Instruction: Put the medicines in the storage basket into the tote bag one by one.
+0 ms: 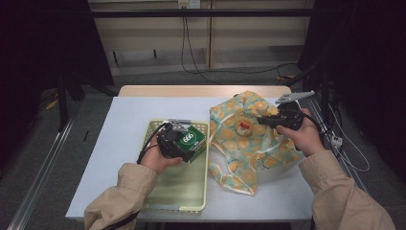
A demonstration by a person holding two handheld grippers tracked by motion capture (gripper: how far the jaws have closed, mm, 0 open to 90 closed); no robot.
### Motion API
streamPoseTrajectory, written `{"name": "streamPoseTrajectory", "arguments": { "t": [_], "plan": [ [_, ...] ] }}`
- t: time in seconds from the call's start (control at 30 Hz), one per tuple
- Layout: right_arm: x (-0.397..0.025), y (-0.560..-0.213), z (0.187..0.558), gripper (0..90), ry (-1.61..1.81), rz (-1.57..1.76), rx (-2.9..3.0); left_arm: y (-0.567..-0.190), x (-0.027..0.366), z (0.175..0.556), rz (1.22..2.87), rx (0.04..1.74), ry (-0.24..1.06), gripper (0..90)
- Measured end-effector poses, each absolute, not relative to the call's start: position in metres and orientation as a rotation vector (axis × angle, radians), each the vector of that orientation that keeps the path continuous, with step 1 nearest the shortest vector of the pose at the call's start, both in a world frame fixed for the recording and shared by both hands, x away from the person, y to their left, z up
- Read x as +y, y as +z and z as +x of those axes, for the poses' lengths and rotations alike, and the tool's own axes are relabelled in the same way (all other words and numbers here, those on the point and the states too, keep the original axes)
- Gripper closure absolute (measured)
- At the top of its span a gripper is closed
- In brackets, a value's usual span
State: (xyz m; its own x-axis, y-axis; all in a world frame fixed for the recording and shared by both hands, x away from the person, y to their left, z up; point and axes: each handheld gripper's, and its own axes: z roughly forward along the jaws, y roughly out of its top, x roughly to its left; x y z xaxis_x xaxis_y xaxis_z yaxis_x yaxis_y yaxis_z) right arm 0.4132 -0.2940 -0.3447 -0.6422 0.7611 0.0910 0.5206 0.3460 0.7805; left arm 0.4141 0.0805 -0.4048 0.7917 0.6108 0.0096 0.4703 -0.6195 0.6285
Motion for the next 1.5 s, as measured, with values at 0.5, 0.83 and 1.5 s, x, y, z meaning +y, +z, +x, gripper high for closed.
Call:
{"name": "streamPoseTrajectory", "arguments": {
  "t": [0.5, 0.83, 1.5],
  "plan": [
    [-0.296, -0.348, 0.413, 89.8, 1.193, 1.149, 2.325, -0.378, 0.088, 0.409, 2.324, 0.806, 0.280, 16.3],
    [-0.295, -0.348, 0.412, 89.8, 1.190, 1.147, 2.324, -0.350, 0.094, 0.408, 2.319, 0.787, 0.242, 16.3],
    [-0.294, -0.346, 0.413, 89.9, 1.196, 1.144, 2.323, -0.290, 0.084, 0.411, 2.217, 0.725, 0.204, 16.4]
  ]
}}
